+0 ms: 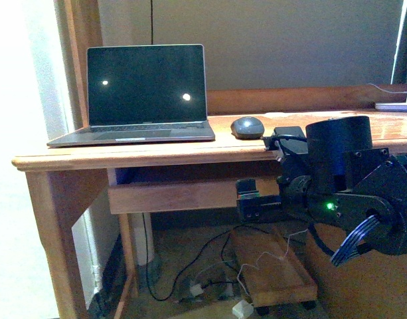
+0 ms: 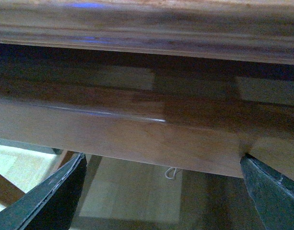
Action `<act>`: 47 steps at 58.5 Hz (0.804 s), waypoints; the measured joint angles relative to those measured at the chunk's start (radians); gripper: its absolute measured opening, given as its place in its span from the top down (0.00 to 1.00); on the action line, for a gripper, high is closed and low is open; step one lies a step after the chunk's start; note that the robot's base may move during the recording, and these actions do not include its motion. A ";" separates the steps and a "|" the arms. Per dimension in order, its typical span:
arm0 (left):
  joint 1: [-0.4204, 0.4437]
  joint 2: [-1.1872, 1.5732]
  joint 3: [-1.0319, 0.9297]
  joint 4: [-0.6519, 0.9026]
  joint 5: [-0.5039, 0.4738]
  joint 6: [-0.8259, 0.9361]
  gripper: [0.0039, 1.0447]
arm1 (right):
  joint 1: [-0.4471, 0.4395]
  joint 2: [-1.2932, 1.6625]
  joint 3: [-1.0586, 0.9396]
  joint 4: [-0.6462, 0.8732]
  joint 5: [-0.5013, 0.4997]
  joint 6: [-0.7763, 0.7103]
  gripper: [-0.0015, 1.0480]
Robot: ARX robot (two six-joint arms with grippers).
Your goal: Place mouse
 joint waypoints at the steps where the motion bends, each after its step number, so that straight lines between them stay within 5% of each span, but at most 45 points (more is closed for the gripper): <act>1: 0.000 0.000 0.000 0.000 0.000 0.000 0.07 | 0.000 0.000 0.000 0.000 -0.001 0.000 0.07; 13: 0.000 0.000 0.000 0.000 0.000 0.000 0.07 | -0.034 -0.072 -0.097 0.056 -0.068 0.030 0.07; 47: 0.000 0.000 0.000 0.000 0.000 0.000 0.07 | -0.284 -0.849 -0.818 0.120 -0.325 0.268 0.07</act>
